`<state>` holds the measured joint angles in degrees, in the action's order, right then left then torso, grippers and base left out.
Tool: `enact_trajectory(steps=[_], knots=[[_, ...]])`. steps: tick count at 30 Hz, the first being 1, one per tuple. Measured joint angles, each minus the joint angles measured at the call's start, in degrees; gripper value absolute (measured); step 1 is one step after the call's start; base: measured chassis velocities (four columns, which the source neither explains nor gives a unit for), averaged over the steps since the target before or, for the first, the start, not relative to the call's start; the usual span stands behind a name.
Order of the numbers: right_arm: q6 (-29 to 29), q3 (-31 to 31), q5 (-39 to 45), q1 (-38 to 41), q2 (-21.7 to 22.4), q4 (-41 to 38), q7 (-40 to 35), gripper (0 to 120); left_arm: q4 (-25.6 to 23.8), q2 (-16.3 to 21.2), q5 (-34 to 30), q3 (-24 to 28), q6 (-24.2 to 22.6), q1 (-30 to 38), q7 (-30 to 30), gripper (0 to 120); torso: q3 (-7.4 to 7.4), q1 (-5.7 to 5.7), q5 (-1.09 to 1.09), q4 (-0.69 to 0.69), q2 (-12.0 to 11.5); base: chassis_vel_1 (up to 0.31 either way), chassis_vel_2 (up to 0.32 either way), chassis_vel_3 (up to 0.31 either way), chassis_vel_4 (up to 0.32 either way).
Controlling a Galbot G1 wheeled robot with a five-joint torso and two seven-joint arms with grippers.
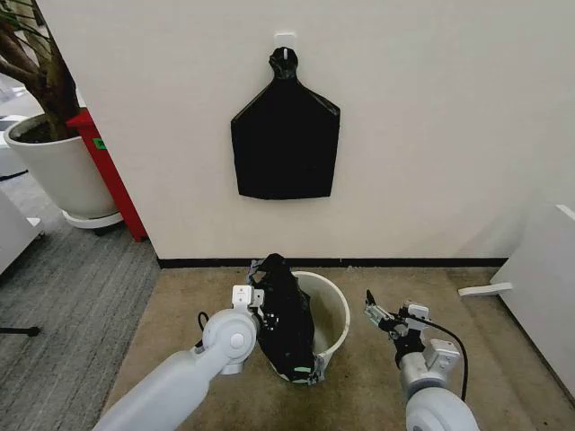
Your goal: Place the garbage bag over the trash bin.
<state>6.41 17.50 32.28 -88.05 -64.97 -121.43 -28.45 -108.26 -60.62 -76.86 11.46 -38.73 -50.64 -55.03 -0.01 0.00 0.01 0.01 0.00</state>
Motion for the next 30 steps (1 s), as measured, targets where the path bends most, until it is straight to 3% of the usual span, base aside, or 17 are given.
enact_trajectory(steps=[7, 19, 25, 30], knots=[[0.19, 0.27, 0.87, 0.83, 0.79, 0.06, -0.39, 100, -0.05, 0.15, -0.81, -0.24, 0.87, -0.32, -1.49, 4, 0.0, 0.0, -0.01, 0.0, 0.0, 0.0, 0.0, 0.0, 0.0], [0.84, 0.68, 2.34, 1.44, 1.96, -1.95, -0.99, 100, -3.13, 1.78, -0.53, -2.35, 2.99, -1.92, -2.89, 1, 0.02, 0.0, 0.01, -0.02, 0.0, 0.0, 0.0, 0.0, 0.0], [2.53, 0.23, 4.03, 1.09, 2.91, -7.4, -1.11, 100, -5.73, 4.21, 4.81, -5.85, 5.63, -3.87, 2.2, 1, 0.02, 0.0, -0.01, 0.0, -0.01, 0.0, 0.0, 0.0, 0.0], [4.09, -1.99, 9.77, 3.0, 5.52, -12.58, 0.73, 100, -7.45, 6.28, 15.14, -8.13, 9.22, -5.43, 9.75, 1, 0.01, 0.0, -0.02, -0.02, 0.0, 0.0, 0.0, 0.0, 0.0]])
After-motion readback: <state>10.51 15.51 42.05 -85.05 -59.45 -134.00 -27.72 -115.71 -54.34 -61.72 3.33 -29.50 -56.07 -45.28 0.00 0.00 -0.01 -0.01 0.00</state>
